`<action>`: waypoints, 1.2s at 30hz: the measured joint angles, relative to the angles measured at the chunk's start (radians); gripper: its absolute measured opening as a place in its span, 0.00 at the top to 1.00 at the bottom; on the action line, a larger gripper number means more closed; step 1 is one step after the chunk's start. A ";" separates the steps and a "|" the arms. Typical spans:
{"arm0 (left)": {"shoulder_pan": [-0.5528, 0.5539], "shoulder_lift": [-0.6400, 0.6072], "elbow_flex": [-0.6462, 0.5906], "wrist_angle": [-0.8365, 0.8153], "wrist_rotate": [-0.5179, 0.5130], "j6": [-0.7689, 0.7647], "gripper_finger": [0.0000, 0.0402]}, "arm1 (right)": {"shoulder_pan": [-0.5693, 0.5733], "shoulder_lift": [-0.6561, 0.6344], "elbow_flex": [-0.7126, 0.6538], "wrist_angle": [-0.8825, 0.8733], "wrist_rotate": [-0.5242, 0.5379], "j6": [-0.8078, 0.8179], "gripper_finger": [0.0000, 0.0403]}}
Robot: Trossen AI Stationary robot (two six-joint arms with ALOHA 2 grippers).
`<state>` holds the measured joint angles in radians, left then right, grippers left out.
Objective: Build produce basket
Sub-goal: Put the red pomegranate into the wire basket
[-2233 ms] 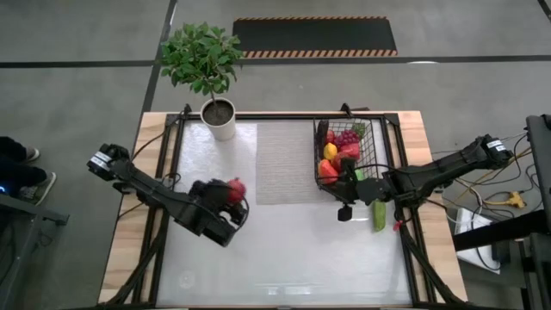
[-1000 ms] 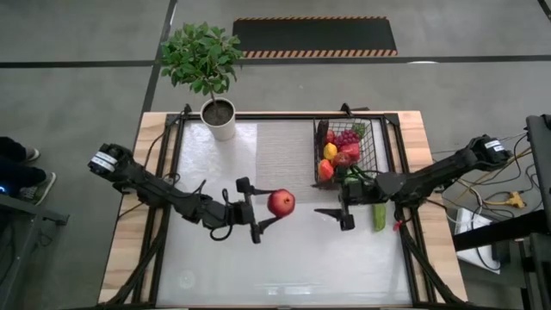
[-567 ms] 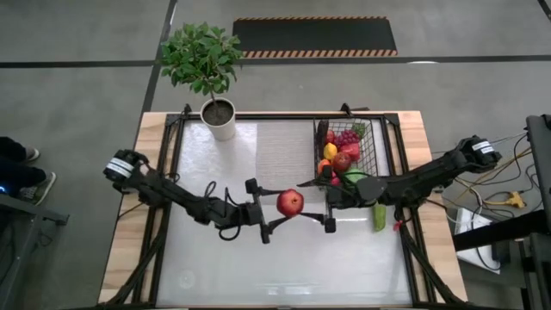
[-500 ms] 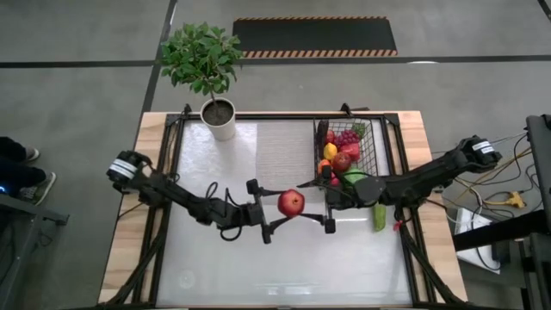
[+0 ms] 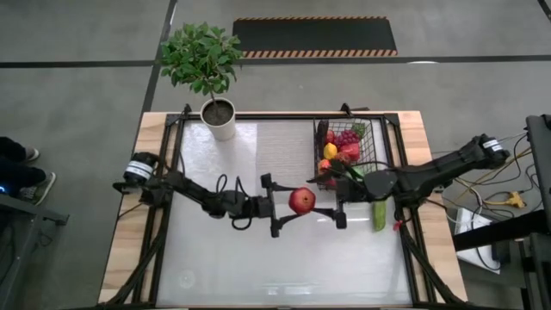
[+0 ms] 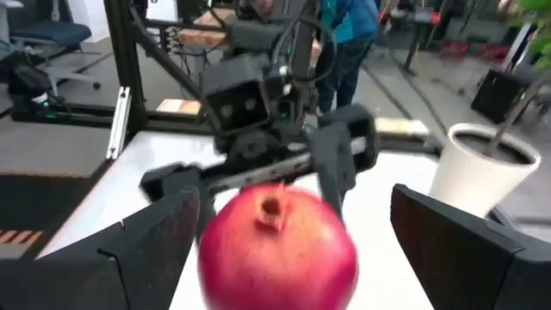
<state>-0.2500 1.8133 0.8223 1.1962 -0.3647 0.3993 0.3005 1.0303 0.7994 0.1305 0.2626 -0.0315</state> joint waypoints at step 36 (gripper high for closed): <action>0.002 -0.007 0.008 -0.001 0.065 0.001 0.19 | 0.140 0.075 -0.001 -0.029 0.281 0.039 0.10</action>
<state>-0.2478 1.8061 0.8300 1.1953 -0.2996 0.4000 0.4404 1.1049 0.7986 0.1016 0.5433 0.0076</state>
